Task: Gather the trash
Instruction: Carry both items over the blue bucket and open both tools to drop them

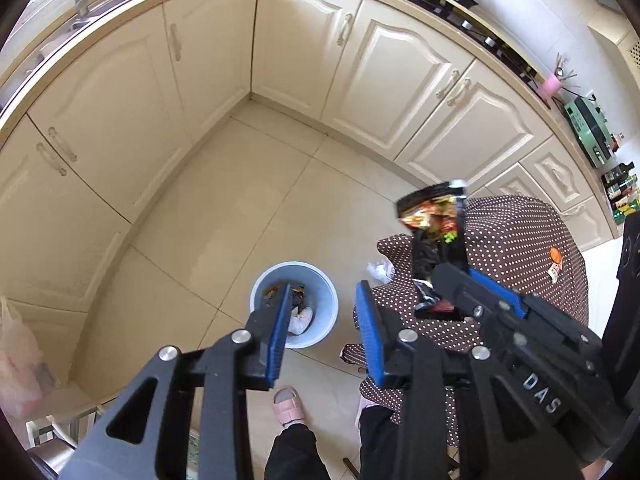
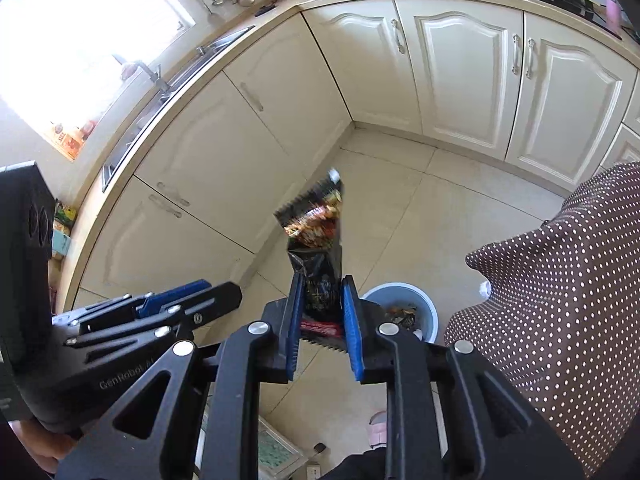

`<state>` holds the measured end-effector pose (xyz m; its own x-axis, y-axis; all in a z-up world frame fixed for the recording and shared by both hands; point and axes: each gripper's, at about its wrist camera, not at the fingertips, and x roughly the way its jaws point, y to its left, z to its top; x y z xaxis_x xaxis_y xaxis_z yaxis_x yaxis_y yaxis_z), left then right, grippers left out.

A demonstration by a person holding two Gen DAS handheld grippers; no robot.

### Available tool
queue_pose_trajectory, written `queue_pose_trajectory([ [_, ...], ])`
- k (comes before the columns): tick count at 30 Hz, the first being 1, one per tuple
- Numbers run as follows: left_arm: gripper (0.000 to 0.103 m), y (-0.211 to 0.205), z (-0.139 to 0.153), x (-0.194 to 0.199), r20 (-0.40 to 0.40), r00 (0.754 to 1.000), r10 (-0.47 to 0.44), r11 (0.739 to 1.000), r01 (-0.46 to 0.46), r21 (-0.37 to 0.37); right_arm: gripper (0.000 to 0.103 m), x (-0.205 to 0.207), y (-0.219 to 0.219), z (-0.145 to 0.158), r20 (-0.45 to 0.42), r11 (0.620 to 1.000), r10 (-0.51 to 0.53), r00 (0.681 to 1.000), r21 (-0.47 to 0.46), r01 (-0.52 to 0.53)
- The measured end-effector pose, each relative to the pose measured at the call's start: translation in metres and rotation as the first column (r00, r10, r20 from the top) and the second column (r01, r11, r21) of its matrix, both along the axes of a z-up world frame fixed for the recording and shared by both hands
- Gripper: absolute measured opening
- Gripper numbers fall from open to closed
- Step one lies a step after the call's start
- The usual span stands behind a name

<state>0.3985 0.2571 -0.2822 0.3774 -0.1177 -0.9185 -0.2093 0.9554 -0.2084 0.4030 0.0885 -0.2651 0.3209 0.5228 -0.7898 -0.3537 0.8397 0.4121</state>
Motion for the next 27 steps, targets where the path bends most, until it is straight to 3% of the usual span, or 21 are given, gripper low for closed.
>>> queue_pose_trajectory([
  [8,0.037,0.003,0.003,-0.004,0.000,0.999,0.032,0.999,-0.032,0.015,0.025,0.008,-0.001,0.007,0.025,1.000,0.002,1.000,0.012,-0.002],
  [16,0.037,-0.023,0.009,0.004,0.003,1.000,0.013,0.999,-0.013,0.030,0.025,0.012,-0.028,0.010,0.024,0.999,-0.025,0.999,0.028,0.025],
  [23,0.038,-0.075,0.010,0.021,-0.001,0.999,-0.040,0.998,0.040,0.043,0.025,0.020,-0.088,0.010,0.019,0.995,-0.091,0.996,0.040,0.091],
  [27,0.040,-0.126,0.009,0.037,-0.006,0.995,-0.097,0.994,0.097,0.047,0.025,0.027,-0.140,0.009,0.012,0.987,-0.153,0.988,0.042,0.152],
])
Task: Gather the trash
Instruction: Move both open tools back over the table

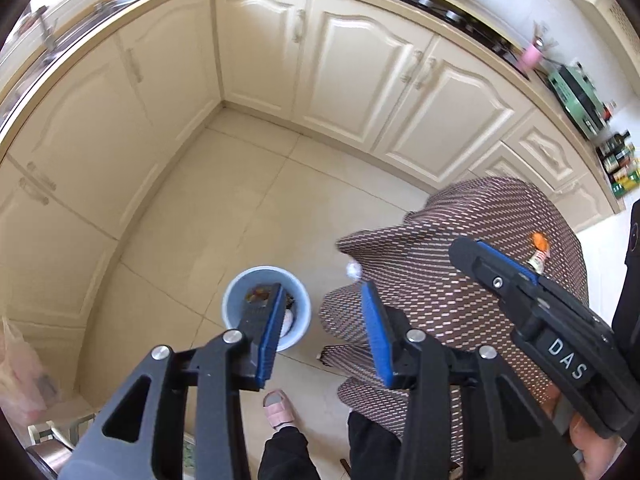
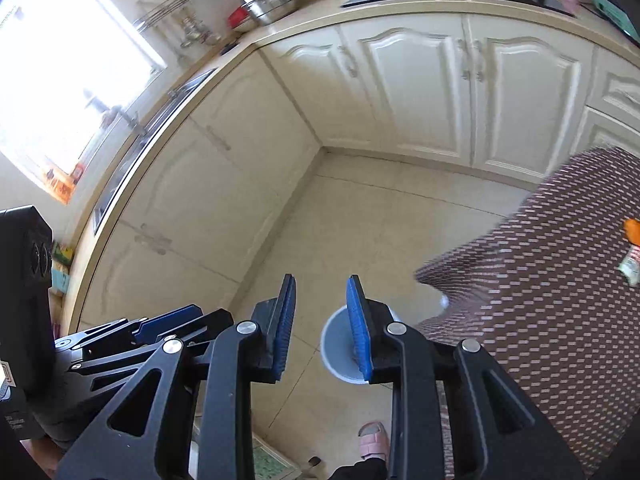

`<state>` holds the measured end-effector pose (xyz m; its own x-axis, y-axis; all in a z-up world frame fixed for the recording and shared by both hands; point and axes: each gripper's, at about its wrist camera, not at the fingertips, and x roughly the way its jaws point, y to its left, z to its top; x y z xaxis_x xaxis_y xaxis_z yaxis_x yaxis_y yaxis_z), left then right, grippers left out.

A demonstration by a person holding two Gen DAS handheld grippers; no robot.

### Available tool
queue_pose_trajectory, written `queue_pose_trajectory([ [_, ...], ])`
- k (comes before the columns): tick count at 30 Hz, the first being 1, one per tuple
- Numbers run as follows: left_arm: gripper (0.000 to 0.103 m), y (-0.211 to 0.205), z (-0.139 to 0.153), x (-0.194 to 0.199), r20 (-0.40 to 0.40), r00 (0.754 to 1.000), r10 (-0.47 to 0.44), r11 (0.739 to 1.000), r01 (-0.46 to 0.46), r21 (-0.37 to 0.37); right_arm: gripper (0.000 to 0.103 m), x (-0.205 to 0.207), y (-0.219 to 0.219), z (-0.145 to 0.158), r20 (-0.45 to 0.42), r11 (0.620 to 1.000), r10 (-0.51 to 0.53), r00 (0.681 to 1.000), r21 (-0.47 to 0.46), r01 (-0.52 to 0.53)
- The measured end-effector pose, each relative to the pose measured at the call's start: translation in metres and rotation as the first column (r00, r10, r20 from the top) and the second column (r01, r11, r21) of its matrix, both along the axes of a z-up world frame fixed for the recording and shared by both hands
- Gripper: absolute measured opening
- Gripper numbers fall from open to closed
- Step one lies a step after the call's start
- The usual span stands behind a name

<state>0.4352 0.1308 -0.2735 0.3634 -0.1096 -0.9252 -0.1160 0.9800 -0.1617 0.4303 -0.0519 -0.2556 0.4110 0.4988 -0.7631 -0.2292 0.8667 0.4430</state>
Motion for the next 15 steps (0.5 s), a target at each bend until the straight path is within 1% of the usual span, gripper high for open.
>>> queue_pose_trajectory([
  [2,0.040,-0.025,-0.001,0.007,-0.003,1.000,-0.027,1.000,0.027,0.003,0.025,0.004,-0.028,0.000,-0.003,0.999,-0.035,0.999,-0.001,0.035],
  [4,0.042,-0.060,-0.003,0.016,-0.006,0.998,-0.066,0.998,0.066,-0.002,0.027,0.006,-0.056,-0.001,-0.004,0.998,-0.070,0.998,-0.004,0.070],
  [7,0.043,-0.108,-0.007,0.026,-0.012,0.993,-0.121,0.993,0.121,-0.007,0.028,0.007,-0.109,-0.003,-0.012,0.990,-0.141,0.990,-0.012,0.141],
  [8,0.043,-0.129,-0.009,0.030,-0.016,0.989,-0.147,0.989,0.147,-0.013,0.029,0.007,-0.122,-0.005,-0.015,0.987,-0.158,0.987,-0.016,0.158],
  [11,0.048,-0.184,-0.015,0.040,-0.020,0.977,-0.212,0.977,0.212,-0.022,0.029,0.006,-0.181,-0.012,-0.032,0.971,-0.239,0.971,-0.036,0.238],
  [12,0.049,-0.198,-0.016,0.043,-0.021,0.973,-0.229,0.973,0.229,-0.023,0.030,0.005,-0.193,-0.013,-0.037,0.966,-0.256,0.966,-0.042,0.255],
  [14,0.050,-0.237,-0.023,0.049,-0.027,0.960,-0.279,0.960,0.278,-0.031,0.030,0.004,-0.229,-0.019,-0.046,0.952,-0.304,0.951,-0.059,0.302],
  [15,0.050,-0.249,-0.027,0.051,-0.030,0.955,-0.296,0.955,0.295,-0.035,0.030,0.002,-0.242,-0.021,-0.049,0.947,-0.319,0.946,-0.064,0.316],
])
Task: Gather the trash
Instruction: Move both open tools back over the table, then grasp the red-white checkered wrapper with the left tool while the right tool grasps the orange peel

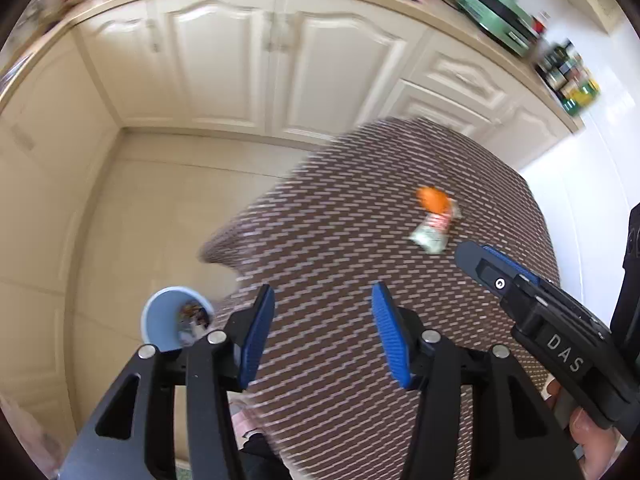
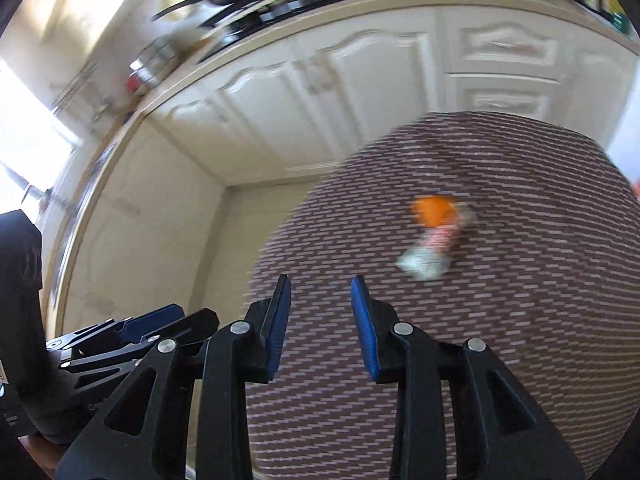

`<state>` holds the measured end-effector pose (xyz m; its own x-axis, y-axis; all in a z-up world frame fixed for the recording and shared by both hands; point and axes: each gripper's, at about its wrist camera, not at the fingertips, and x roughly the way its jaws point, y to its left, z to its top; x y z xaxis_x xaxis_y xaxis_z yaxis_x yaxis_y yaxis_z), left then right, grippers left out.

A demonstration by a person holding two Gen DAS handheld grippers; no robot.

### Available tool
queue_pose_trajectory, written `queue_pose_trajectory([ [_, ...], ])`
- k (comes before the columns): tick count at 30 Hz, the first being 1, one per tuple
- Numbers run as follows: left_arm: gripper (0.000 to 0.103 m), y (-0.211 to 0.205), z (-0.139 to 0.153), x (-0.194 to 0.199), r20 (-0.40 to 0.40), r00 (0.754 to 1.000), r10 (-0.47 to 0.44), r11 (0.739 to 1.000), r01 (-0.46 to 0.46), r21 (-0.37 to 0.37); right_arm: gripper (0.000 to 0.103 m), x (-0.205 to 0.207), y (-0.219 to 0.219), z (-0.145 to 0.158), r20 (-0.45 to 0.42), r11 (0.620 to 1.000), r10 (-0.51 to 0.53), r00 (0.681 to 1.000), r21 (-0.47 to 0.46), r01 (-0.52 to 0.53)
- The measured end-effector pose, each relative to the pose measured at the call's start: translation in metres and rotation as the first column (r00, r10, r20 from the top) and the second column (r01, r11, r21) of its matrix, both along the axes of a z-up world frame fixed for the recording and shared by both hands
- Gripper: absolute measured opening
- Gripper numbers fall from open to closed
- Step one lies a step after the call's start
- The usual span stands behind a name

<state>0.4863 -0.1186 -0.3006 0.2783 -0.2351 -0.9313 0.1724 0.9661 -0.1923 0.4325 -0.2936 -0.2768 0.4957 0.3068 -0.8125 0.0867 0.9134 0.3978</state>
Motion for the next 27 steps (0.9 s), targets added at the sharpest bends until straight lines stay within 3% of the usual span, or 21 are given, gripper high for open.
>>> queue_pose_trajectory([
  [9,0.050,-0.118,-0.046,0.029,-0.040,0.987,-0.154,0.988,0.154,-0.004,0.031,0.002,-0.095,-0.029,-0.052,0.993,-0.119,0.991,-0.013,0.119],
  [14,0.050,-0.148,-0.071,0.045,-0.048,0.980,-0.194,0.978,0.197,0.064,0.031,0.007,-0.117,-0.043,-0.063,0.990,-0.142,0.988,0.006,0.142],
  [20,0.050,-0.168,-0.093,0.064,-0.070,0.974,-0.217,0.972,0.222,0.071,0.031,0.014,-0.127,-0.054,-0.067,0.990,-0.136,0.988,0.021,0.137],
  [21,0.047,-0.171,-0.097,0.066,-0.082,0.970,-0.230,0.969,0.236,0.069,0.031,0.015,-0.127,-0.055,-0.068,0.990,-0.135,0.988,0.023,0.137],
  [22,0.033,-0.174,-0.101,0.067,-0.093,0.966,-0.240,0.967,0.246,0.067,0.031,0.016,-0.127,-0.056,-0.070,0.990,-0.134,0.989,0.026,0.136],
  [23,0.027,-0.175,-0.103,0.067,-0.097,0.964,-0.246,0.964,0.254,0.080,0.031,0.018,-0.126,-0.056,-0.071,0.991,-0.132,0.989,0.027,0.134],
  [27,0.011,-0.165,-0.102,0.065,-0.112,0.965,-0.239,0.969,0.244,0.031,0.031,0.028,-0.118,-0.057,-0.075,0.993,-0.113,0.991,0.032,0.116],
])
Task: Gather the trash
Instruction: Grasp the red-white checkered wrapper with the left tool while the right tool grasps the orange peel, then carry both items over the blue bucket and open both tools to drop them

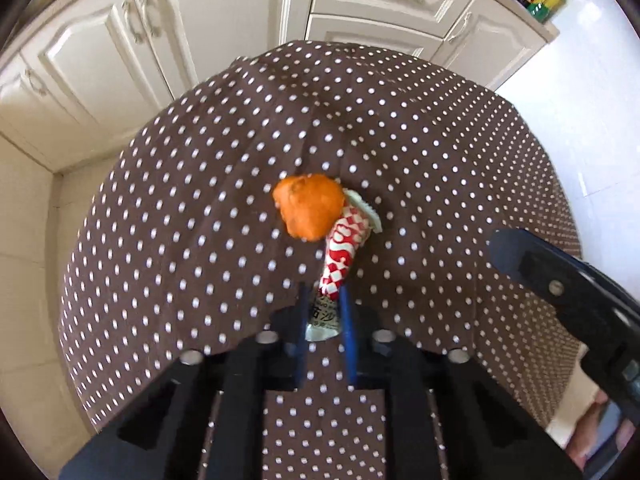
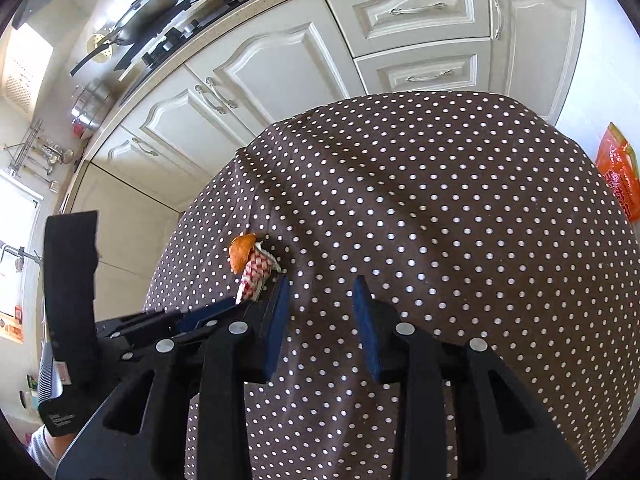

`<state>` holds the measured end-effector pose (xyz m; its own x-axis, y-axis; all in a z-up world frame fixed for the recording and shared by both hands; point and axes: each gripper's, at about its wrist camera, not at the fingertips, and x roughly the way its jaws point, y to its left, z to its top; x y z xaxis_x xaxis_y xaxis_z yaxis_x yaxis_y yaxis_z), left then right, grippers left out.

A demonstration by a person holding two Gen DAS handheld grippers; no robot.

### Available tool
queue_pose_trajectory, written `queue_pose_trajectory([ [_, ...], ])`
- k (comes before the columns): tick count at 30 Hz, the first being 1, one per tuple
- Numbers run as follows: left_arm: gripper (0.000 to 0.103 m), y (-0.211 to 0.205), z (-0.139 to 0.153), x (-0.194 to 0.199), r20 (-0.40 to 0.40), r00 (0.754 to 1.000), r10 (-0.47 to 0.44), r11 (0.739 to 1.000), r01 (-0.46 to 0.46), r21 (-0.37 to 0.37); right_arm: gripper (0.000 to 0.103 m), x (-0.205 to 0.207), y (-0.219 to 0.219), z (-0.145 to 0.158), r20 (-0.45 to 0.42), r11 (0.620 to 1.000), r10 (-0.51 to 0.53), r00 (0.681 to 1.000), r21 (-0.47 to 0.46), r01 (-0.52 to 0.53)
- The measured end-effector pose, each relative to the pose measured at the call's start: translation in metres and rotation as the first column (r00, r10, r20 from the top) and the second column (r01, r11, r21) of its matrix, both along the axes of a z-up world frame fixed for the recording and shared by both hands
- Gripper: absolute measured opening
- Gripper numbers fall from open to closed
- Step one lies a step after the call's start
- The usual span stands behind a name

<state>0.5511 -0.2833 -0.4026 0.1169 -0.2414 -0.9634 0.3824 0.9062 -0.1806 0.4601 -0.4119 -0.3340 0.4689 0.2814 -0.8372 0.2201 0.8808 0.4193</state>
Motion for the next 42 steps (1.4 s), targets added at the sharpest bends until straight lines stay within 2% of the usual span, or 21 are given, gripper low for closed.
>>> queue_pose_trajectory([
  [4,0.009,0.026,0.008,-0.009,-0.047,0.998,0.036,0.996,-0.040,-0.084,0.031,0.012,0.015,0.002,0.006,0.999,0.038,0.999,0.005,-0.038],
  [6,0.009,0.038,0.014,-0.015,-0.049,0.997,0.055,0.994,-0.059,-0.094,0.031,0.020,0.027,0.001,0.009,0.998,0.066,0.998,0.007,-0.066],
  [11,0.009,0.076,0.023,-0.019,-0.032,0.990,0.136,0.986,-0.138,-0.088,0.031,0.039,0.053,-0.004,0.017,0.991,0.133,0.991,0.004,-0.133],
  [14,0.009,0.102,0.023,-0.018,-0.012,0.975,0.221,0.974,-0.221,-0.056,0.033,0.050,0.070,-0.011,0.017,0.985,0.170,0.985,-0.016,-0.170],
  [16,0.009,0.121,0.020,-0.012,0.003,0.961,0.277,0.960,-0.277,-0.035,0.037,0.055,0.080,-0.015,0.013,0.979,0.196,0.981,-0.059,-0.195],
  [19,0.009,0.139,0.019,-0.006,0.007,0.942,0.335,0.942,-0.335,-0.029,0.037,0.058,0.093,-0.021,0.009,0.962,0.235,0.972,-0.146,-0.232],
  [23,0.009,0.154,0.016,-0.008,0.009,0.929,0.369,0.929,-0.368,-0.034,0.038,0.060,0.104,-0.038,-0.041,0.944,0.268,0.962,-0.185,-0.271],
  [26,0.009,0.160,0.017,-0.010,0.004,0.926,0.377,0.925,-0.377,-0.041,0.035,0.055,0.115,-0.038,-0.031,0.915,0.301,0.953,-0.272,-0.298],
  [29,0.009,0.162,0.023,-0.018,0.002,0.926,0.378,0.925,-0.378,-0.052,0.033,0.052,0.114,-0.038,-0.036,0.917,0.297,0.954,-0.268,-0.295],
  [31,0.009,0.164,0.027,-0.023,0.006,0.927,0.374,0.926,-0.373,-0.054,0.023,0.049,0.115,-0.032,-0.026,0.919,0.285,0.958,-0.277,-0.281],
  [34,0.009,0.167,0.031,-0.028,0.014,0.928,0.371,0.927,-0.370,-0.063,0.014,0.045,0.119,-0.020,-0.015,0.918,0.279,0.960,-0.289,-0.271],
  [37,0.009,0.177,0.036,-0.037,0.013,0.928,0.373,0.926,-0.371,-0.075,0.013,0.039,0.119,-0.019,-0.029,0.926,0.263,0.964,-0.274,-0.261],
  [39,0.009,0.183,0.039,-0.042,0.013,0.930,0.367,0.928,-0.365,-0.078,0.017,0.034,0.114,-0.017,-0.019,0.944,0.219,0.976,-0.248,-0.217],
  [40,0.009,0.185,0.039,-0.044,0.014,0.932,0.363,0.929,-0.361,-0.081,0.028,0.031,0.113,-0.015,-0.014,0.945,0.206,0.978,-0.256,-0.203],
  [42,0.009,0.187,0.039,-0.046,0.017,0.933,0.359,0.931,-0.356,-0.084,0.043,0.027,0.111,-0.015,0.002,0.950,0.181,0.984,-0.260,-0.174],
])
